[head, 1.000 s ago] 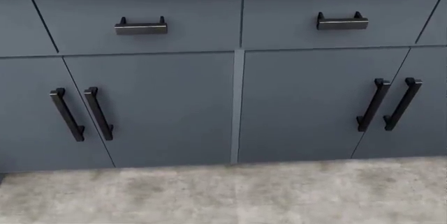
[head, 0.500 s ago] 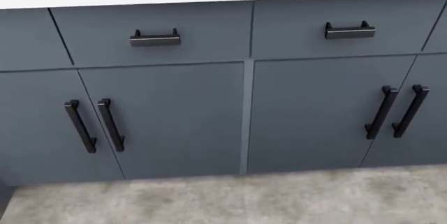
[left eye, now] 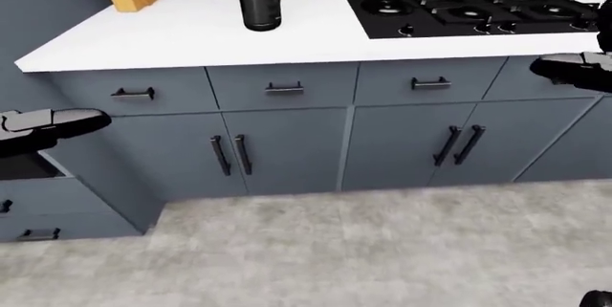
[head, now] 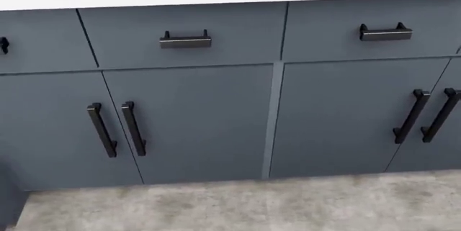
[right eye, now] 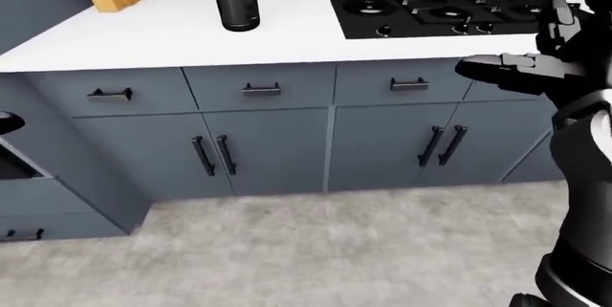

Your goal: Press the button to open the lid of the electric kettle.

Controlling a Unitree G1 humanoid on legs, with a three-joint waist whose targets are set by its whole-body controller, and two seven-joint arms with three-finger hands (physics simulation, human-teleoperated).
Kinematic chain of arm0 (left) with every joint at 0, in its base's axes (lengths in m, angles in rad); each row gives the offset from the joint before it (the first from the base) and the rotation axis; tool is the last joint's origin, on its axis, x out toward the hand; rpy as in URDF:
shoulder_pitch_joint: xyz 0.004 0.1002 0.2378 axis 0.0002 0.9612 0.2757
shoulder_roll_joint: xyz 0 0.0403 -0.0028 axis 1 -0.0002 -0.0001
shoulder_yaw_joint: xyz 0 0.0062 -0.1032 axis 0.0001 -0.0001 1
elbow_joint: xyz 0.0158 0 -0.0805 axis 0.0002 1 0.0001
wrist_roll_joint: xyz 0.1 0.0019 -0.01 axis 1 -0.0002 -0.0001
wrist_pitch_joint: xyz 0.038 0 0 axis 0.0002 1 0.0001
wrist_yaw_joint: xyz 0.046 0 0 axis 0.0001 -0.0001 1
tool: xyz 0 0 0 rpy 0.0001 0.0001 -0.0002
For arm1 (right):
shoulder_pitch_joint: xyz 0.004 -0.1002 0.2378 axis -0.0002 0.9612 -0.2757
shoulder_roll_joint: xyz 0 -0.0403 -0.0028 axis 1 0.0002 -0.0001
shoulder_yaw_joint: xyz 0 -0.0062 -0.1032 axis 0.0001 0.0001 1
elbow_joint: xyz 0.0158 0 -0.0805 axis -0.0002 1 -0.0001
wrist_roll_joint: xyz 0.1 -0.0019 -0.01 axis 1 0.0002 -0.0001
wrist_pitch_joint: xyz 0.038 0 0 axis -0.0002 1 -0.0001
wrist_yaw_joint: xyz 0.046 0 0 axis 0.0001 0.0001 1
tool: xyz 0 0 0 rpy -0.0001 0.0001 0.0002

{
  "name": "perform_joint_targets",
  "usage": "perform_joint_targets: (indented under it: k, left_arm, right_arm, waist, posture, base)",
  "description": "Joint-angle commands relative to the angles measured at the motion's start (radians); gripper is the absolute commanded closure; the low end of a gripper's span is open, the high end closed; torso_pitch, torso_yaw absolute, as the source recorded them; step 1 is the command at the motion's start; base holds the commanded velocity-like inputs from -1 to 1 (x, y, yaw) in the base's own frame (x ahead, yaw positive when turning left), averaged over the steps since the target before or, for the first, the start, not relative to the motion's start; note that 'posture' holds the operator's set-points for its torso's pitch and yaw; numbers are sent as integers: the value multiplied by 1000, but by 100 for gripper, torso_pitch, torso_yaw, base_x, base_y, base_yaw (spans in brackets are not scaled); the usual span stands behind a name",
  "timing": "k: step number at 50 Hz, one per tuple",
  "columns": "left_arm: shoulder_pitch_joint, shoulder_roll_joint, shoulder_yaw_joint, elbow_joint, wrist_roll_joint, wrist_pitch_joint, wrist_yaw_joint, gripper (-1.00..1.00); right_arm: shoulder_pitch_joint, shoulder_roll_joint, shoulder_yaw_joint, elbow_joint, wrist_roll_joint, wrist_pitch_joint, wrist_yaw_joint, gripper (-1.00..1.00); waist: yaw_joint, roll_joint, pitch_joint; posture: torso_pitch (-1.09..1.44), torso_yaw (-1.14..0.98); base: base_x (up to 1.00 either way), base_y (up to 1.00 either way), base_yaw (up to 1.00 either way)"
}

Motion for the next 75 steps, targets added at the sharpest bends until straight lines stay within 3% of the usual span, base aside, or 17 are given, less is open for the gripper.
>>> perform_joint_targets:
  k: [1,6,9,10,15,22,31,34,43,47,48,50,56,59,68,72,75]
  left_arm:
    - [-19,18,10,-28,-1,-36,-4,-100]
    - [-19,18,11,-28,0,-36,-5,-100]
    - [-21,20,11,-29,0,-34,-5,-100]
    - [-21,19,11,-29,-1,-34,-5,-100]
    - [-21,21,14,-30,-2,-32,-5,-100]
    - [-20,21,15,-31,-4,-32,-3,-100]
    - [-26,27,18,-32,-12,-26,2,-100]
    - [-28,29,18,-33,-17,-24,5,-100]
    - [-23,30,20,-31,-22,-26,8,-100]
    - [-22,30,20,-33,-23,-26,9,-100]
    - [-21,30,21,-33,-23,-27,8,-100]
    - [-18,28,20,-34,-21,-29,7,-100]
    - [-18,29,20,-32,-19,-31,6,-100]
    - [-20,30,22,-32,-21,-29,6,-100]
    - [-28,36,20,-32,-27,-23,11,-100]
    - [-30,36,16,-32,-28,-22,15,-100]
    - [-31,38,16,-32,-30,-21,16,-100]
  right_arm:
    - [-27,-27,-30,-31,-6,-39,-6,-100]
    - [-25,-26,-29,-33,-7,-39,-6,-100]
    - [-25,-26,-29,-32,-7,-39,-4,-100]
    - [-25,-26,-29,-32,-7,-40,-3,-100]
    - [-25,-26,-30,-34,-7,-38,-3,-100]
    - [-25,-26,-31,-39,-5,-33,-4,-100]
    - [-29,-28,-28,-38,-4,-34,-5,-100]
    - [-28,-29,-30,-39,-3,-33,-4,-100]
    - [-28,-29,-29,-42,-1,-29,-3,-100]
    - [-24,-27,-27,-43,-5,-32,-1,-100]
    - [-24,-26,-27,-43,-5,-31,-1,-100]
    - [-24,-25,-28,-45,-6,-30,-1,-100]
    - [-26,-24,-27,-44,-10,-31,0,-100]
    - [-27,-24,-26,-45,-11,-29,-1,-100]
    - [-32,-27,-27,-44,-9,-26,-1,-100]
    - [-33,-28,-27,-44,-9,-26,-1,-100]
    - [-35,-30,-28,-45,-6,-23,-2,-100]
  waist:
    - [-4,3,-15]
    - [-2,-35,-15]
    - [0,-108,-31]
    - [-8,-63,-19]
    - [-2,-54,-22]
    - [-19,52,-28]
    - [1,-21,-9]
    - [5,-91,-21]
    - [-4,-27,-6]
    - [-14,63,-25]
    - [-6,31,-20]
    - [-5,43,-14]
    - [3,-13,-13]
    - [8,-78,-23]
    - [-6,-31,-8]
    - [-16,51,-22]
    - [-10,47,-14]
  posture:
    - [0,0]
    - [0,0]
    - [0,0]
    - [0,0]
    - [0,0]
    - [0,0]
    - [0,0]
    - [0,0]
    - [0,0]
    - [0,0]
    - [0,0]
    - [0,0]
    - [0,0]
    - [0,0]
    - [0,0]
    - [0,0]
    - [0,0]
  base:
    - [7,2,0]
    - [8,0,0]
    - [8,0,0]
    - [8,0,0]
    - [8,0,0]
    - [8,0,0]
    - [10,0,0]
    - [14,0,0]
    - [13,0,0]
    - [13,1,0]
    - [14,2,0]
    - [13,2,0]
    - [13,2,0]
    - [14,2,0]
    - [13,3,0]
    - [13,3,0]
    - [14,4,0]
